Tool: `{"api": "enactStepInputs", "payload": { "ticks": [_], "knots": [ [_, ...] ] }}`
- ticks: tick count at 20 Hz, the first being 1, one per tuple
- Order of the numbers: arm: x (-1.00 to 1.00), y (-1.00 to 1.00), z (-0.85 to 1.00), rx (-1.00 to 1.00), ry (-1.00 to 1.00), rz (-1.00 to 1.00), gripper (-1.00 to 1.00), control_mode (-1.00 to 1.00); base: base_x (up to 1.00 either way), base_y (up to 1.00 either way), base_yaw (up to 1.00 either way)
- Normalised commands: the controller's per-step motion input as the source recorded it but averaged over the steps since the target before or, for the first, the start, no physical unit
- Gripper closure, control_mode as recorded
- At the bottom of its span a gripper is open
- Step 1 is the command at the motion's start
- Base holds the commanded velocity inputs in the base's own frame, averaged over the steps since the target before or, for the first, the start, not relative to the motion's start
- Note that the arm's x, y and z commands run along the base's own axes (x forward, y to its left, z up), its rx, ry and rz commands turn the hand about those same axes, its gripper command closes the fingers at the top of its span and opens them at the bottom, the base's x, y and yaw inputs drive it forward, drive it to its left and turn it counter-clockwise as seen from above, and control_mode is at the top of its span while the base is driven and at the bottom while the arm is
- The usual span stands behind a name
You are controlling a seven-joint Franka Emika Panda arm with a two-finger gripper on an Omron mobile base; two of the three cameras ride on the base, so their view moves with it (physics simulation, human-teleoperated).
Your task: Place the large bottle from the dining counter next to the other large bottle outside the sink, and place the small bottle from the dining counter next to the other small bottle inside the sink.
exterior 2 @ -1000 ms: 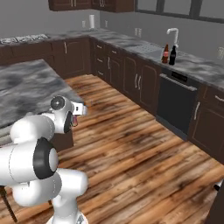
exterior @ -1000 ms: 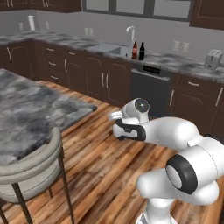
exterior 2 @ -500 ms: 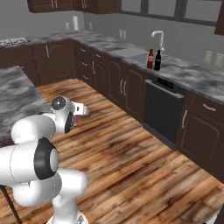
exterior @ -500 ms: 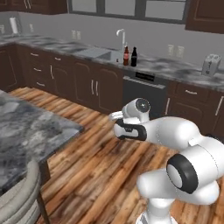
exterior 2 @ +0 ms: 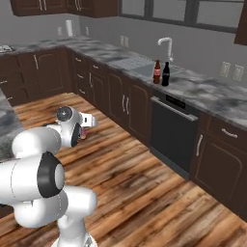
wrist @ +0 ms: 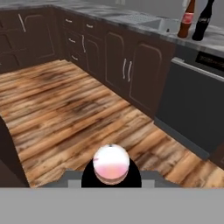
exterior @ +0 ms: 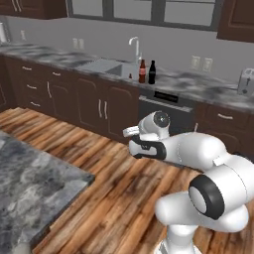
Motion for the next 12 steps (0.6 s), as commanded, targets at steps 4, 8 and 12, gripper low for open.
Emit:
{"api": "enactStepInputs", "payload": {
  "ticks": [4, 8, 12],
  "knots": [
    [0.00, 0.00, 0.00, 0.00, 0.00, 0.00, 1.00, 1.00, 0.91, 0.00, -0.11],
    [0.00, 0.00, 0.00, 0.00, 0.00, 0.00, 1.00, 1.00, 0.91, 0.00, -0.10],
    [0.00, 0.00, 0.00, 0.00, 0.00, 0.00, 1.00, 1.00, 0.88, 0.00, -0.10]
  ]
}}
